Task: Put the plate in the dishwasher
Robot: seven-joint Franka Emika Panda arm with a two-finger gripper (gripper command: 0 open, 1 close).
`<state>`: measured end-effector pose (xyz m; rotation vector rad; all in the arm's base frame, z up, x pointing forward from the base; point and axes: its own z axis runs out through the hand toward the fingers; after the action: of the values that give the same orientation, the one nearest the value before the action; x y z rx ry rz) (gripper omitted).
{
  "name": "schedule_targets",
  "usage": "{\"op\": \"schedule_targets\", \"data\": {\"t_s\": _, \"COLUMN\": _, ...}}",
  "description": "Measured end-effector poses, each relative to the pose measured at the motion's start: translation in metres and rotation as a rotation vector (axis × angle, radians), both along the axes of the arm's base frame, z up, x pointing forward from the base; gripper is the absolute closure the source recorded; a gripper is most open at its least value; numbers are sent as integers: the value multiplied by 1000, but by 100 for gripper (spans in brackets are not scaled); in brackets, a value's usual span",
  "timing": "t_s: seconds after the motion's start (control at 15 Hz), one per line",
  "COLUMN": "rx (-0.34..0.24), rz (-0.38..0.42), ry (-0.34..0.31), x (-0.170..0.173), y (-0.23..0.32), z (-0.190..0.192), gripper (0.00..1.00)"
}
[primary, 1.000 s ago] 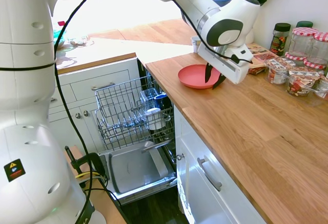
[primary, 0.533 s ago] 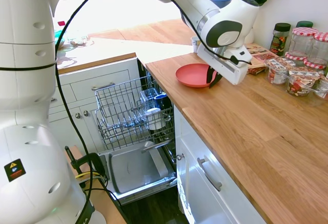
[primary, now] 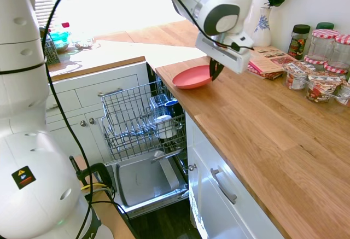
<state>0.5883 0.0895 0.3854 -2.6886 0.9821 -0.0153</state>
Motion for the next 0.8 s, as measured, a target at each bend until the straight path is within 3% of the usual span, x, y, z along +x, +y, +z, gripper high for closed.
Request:
{"op": "schedule_targets", "data": {"t_s": 0.4, "rx": -253, "rz": 138, "ry": -193, "x": -102, "y": 168, "z": 69, "gripper": 100}}
{"op": "schedule_targets", "data": {"t_s": 0.67, "rx": -469, "rz": 159, "ry": -357, "x": -159, "y": 277, "z": 76, "gripper": 100}}
{"op": "schedule_targets", "data": {"t_s": 0.8, "rx": -582, "rz": 179, "ry": -430, "x": -197, "y": 334, "z": 59, "gripper": 100}}
